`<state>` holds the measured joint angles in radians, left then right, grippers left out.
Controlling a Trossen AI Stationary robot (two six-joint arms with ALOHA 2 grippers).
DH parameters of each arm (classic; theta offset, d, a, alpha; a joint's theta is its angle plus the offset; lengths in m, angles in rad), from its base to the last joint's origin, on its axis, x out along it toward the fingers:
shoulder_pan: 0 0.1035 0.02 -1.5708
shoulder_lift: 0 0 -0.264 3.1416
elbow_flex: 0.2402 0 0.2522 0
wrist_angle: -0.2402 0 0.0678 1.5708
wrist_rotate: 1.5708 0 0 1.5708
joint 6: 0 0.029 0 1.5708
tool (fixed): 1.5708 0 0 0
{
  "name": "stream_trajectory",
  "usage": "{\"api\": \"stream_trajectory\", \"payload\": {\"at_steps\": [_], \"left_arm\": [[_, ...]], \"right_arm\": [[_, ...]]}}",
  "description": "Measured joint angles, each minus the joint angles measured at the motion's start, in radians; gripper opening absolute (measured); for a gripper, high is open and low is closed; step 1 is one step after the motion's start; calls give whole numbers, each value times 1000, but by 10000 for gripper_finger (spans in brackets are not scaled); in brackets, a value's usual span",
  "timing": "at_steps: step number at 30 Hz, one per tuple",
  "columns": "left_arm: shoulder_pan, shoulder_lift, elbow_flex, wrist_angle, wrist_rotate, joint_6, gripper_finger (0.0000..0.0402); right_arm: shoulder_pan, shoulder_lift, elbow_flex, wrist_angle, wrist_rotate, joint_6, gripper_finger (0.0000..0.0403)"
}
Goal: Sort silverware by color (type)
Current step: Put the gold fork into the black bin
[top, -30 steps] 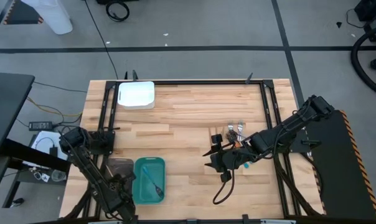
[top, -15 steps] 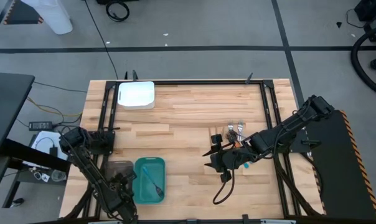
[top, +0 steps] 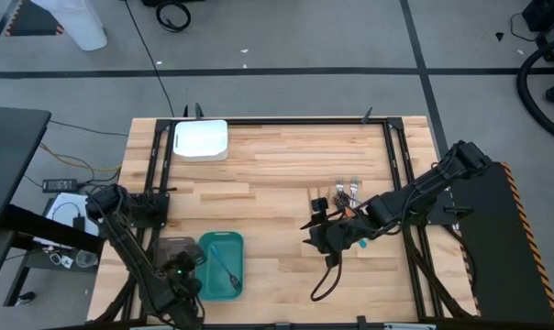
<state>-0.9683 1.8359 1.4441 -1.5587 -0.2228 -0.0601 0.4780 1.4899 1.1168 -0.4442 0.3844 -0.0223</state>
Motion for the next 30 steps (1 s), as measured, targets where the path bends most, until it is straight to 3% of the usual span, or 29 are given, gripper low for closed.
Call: {"api": "stream_trajectory", "payload": {"at_steps": [4,10,16,30], "left_arm": [[23,0,11,29,-55,1,121],[64,0,9,113,-60,27,121],[112,0,7,190,-138,101,121],[207,1,-15,327,-225,132,121]], "right_arm": [[-3,19,0,-21,-53,2,173],[-21,43,1,-96,-92,2,173],[-68,73,0,-262,-162,-19,173],[-191,198,-7,-439,-219,-219,173]]}}
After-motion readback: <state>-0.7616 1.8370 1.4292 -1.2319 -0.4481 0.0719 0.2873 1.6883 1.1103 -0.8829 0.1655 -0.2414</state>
